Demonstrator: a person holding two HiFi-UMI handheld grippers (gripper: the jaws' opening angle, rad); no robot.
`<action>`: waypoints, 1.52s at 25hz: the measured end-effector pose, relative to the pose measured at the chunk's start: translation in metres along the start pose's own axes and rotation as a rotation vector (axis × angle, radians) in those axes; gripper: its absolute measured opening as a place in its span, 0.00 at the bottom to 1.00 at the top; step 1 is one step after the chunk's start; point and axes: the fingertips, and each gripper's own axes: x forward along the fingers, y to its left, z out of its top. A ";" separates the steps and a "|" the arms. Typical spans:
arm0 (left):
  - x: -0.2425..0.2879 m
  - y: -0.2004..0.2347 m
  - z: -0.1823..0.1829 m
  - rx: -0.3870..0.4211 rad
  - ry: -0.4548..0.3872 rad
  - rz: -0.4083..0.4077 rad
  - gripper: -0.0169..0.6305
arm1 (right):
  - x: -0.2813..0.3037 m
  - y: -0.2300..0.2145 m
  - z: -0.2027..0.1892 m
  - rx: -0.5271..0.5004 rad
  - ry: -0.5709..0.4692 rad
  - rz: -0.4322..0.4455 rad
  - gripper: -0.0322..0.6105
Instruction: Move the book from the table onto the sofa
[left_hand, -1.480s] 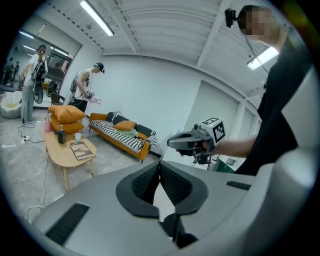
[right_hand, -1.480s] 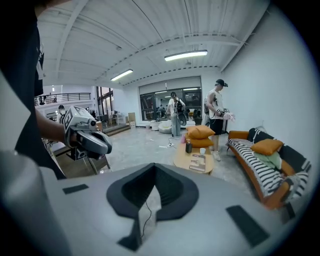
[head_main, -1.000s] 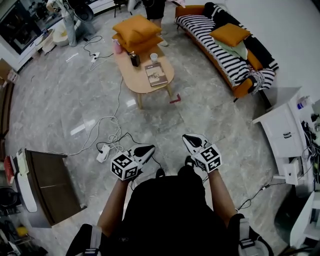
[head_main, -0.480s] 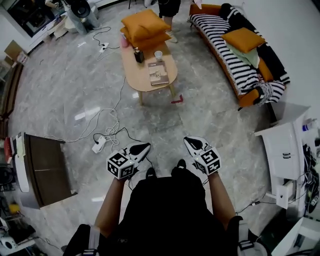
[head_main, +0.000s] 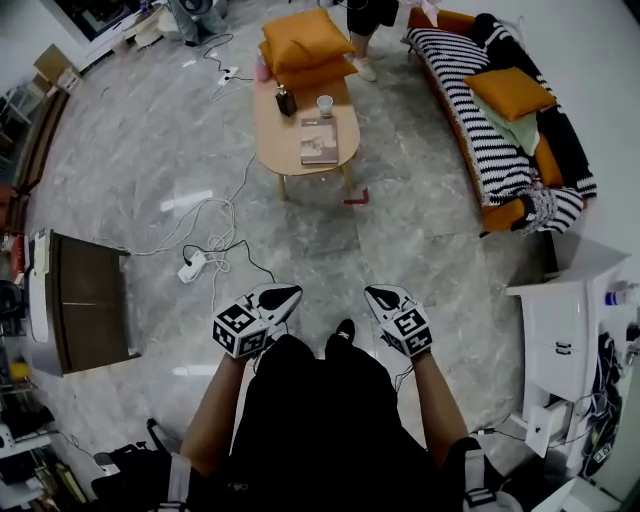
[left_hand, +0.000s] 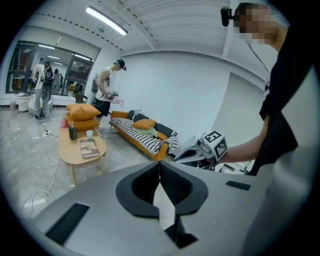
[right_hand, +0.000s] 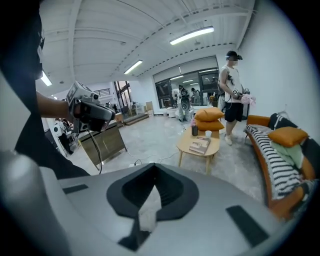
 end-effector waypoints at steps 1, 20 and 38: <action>0.003 -0.001 -0.001 0.003 0.011 0.002 0.04 | -0.002 -0.001 -0.003 0.017 -0.004 0.000 0.06; 0.031 0.010 0.027 0.020 -0.035 -0.043 0.04 | 0.018 0.005 -0.015 0.018 0.047 0.034 0.06; 0.022 0.154 0.061 -0.035 -0.027 -0.151 0.04 | 0.129 -0.016 0.110 -0.022 0.028 -0.062 0.06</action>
